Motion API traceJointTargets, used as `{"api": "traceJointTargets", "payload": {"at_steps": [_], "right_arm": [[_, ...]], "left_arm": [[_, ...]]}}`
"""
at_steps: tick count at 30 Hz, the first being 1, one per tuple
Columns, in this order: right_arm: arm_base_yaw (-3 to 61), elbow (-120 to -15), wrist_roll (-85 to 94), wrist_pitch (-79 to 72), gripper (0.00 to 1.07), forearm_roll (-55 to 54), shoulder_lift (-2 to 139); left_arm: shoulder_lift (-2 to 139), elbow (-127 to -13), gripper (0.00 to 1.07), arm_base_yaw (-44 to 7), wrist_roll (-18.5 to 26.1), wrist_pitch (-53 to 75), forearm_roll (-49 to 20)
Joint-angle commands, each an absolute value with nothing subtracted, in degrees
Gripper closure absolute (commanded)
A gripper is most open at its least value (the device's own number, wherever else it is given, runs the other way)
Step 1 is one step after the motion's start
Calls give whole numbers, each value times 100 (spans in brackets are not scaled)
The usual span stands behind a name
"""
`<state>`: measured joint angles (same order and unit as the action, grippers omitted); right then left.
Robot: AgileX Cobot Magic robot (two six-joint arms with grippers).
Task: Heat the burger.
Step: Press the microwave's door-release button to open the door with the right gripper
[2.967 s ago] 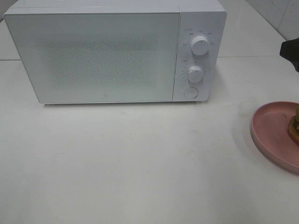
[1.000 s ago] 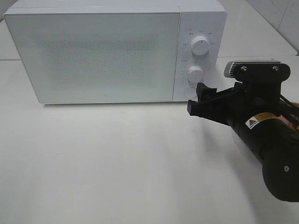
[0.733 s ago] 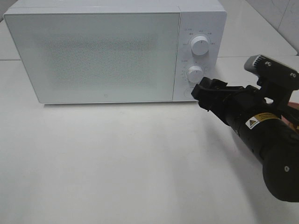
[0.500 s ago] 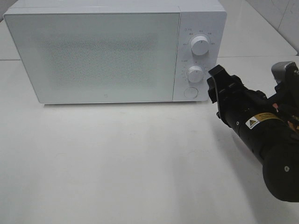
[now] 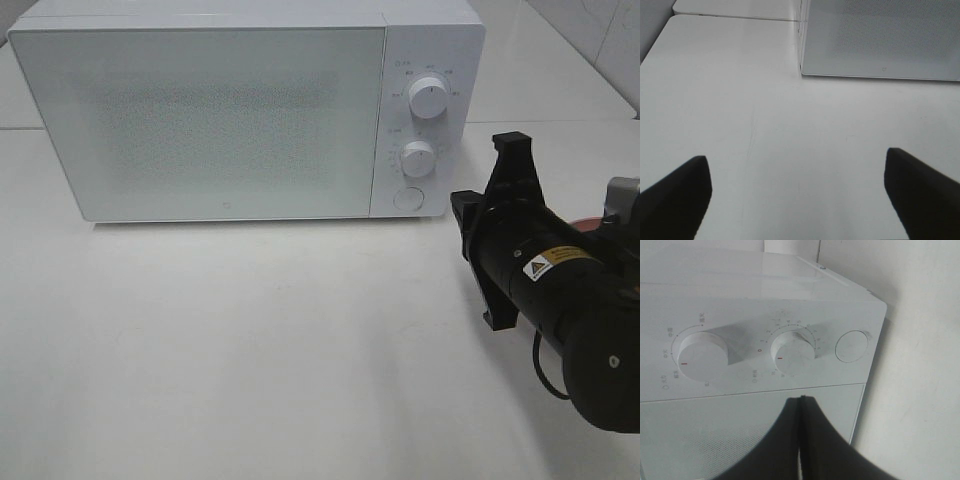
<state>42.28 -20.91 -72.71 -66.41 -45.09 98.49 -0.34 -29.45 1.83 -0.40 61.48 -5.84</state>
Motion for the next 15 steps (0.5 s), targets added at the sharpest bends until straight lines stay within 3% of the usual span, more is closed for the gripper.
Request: {"api": "traceJointTargets", "payload": {"at_steps": [1,15], "right_arm": [[4240,-2103,-7420,-6566,107,-4595,9855],[4200,-2515,-8153,-6658,107,-4406,10789]], "left_arm": [[-40,-2951,21,178,-46,6136,-625],[-40,-2951,21,178,-46,6136,-625]]}}
